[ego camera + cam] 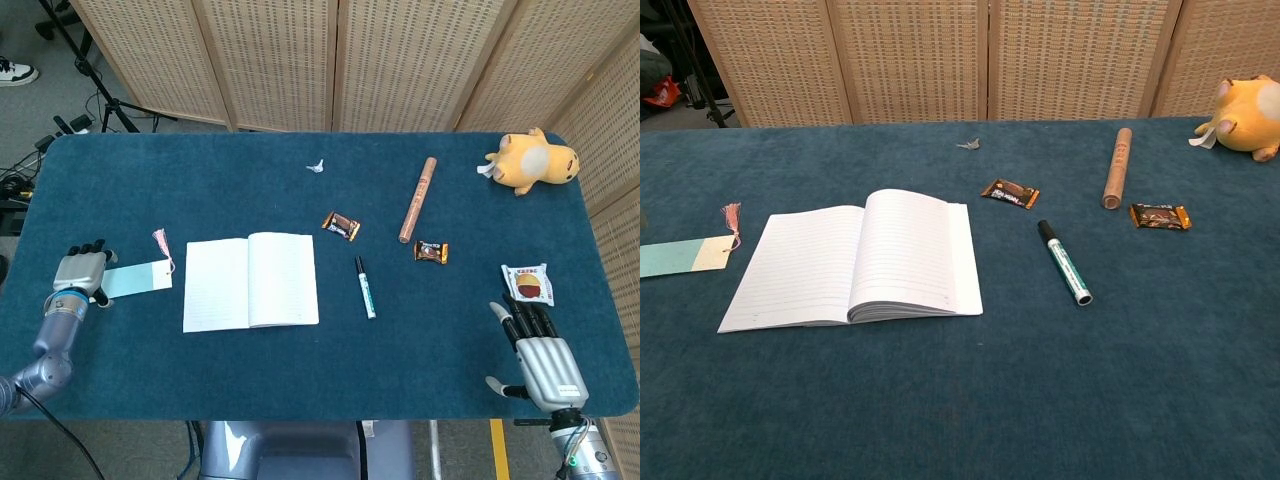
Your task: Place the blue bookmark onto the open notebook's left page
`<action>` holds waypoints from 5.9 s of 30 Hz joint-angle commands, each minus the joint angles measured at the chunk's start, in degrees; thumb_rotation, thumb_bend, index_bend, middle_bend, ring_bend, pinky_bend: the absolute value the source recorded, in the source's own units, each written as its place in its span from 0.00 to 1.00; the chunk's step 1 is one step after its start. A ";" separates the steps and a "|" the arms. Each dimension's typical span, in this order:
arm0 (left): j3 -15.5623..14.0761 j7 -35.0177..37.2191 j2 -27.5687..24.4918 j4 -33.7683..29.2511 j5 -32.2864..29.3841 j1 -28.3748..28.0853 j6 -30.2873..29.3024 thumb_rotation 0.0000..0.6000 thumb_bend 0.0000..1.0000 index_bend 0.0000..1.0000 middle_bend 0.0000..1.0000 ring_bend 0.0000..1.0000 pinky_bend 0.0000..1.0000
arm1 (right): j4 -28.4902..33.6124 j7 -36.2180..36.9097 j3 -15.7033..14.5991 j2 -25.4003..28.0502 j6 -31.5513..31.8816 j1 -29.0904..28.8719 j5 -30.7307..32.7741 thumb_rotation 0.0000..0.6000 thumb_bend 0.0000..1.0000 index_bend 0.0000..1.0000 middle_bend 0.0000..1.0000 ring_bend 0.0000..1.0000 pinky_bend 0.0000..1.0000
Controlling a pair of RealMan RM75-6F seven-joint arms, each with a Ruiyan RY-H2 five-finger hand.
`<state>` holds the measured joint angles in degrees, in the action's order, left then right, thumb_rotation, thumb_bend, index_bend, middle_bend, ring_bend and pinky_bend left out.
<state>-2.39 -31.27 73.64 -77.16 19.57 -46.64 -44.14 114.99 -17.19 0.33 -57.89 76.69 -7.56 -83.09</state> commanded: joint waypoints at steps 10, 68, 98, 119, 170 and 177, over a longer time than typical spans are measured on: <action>0.16 -0.73 1.46 2.39 -0.99 -0.22 0.55 1.00 0.16 0.27 0.00 0.00 0.00 | -0.10 -0.01 -0.06 -0.10 -0.24 -0.15 0.15 1.00 0.10 0.00 0.00 0.00 0.01; 1.34 -4.81 6.83 6.14 -0.83 0.58 -0.87 1.00 0.23 0.27 0.00 0.00 0.00 | -0.16 0.91 -0.08 0.17 0.24 -0.14 0.14 1.00 0.10 0.00 0.00 0.00 0.00; 1.86 -5.49 6.71 4.82 -0.07 1.35 -1.57 1.00 0.32 0.27 0.00 0.00 0.00 | -0.26 1.96 -0.21 0.34 1.28 0.29 -1.41 1.00 0.10 0.00 0.00 0.00 0.00; 2.33 -5.25 6.95 4.66 0.70 1.85 -2.03 1.00 0.40 0.28 0.00 0.00 0.00 | -0.20 1.98 -0.21 0.37 1.49 0.46 -1.68 1.00 0.10 0.00 0.00 0.00 0.00; 4.13 -4.97 -2.55 -11.63 27.55 -1.11 -9.67 1.00 0.39 0.31 0.00 0.00 0.00 | -0.84 5.45 0.30 1.51 1.63 0.64 -1.59 1.00 0.10 0.00 0.00 0.00 0.00; 4.63 3.53 -3.37 -10.31 38.38 -0.28 -8.02 1.00 0.38 0.31 0.00 0.00 0.00 | -0.84 5.94 0.40 1.69 1.98 0.81 -1.62 1.00 0.10 0.00 0.00 0.00 0.00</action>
<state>2.09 -30.88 70.63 -88.31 54.16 -47.35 -52.96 114.14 -11.28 0.74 -56.21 78.66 -6.77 -84.68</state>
